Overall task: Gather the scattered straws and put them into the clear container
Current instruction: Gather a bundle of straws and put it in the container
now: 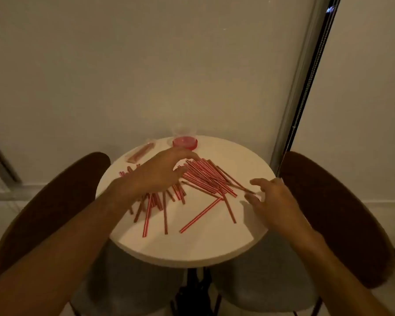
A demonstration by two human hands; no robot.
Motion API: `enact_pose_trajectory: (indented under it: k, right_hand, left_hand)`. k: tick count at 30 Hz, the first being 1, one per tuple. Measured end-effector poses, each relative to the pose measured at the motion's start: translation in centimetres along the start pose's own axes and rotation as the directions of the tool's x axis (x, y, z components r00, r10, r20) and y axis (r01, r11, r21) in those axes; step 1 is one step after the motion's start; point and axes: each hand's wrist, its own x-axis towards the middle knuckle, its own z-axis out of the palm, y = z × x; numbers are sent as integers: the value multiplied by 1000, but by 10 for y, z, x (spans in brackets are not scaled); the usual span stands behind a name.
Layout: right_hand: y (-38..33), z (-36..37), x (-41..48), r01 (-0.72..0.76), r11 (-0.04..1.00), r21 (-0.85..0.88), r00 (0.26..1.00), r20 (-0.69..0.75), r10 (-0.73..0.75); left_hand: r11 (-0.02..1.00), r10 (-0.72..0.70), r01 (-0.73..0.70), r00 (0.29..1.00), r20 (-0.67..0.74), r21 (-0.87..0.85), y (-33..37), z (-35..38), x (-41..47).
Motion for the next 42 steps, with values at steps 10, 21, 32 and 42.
enact_pose_trajectory:
  k: [10,21,32,42]
  right_hand:
    - [-5,32,61,205,978,41,972,106,-208]
    - [-16,37,109,208,976,67,947,238,-218]
    - [-36,39,108,90,983,-158,964,261,-46]
    - [-48,45,122,162,971,-178,975,180,-130]
  left_hand:
    - [978,-205,200,862,463,60,-38,43,102]
    - [990,-82,29,915,396,137,-73,61,120]
    - [980,141,-191,862,487,53,-81,48,137]
    - [966,224,-253,924,309,57,-78,69,144]
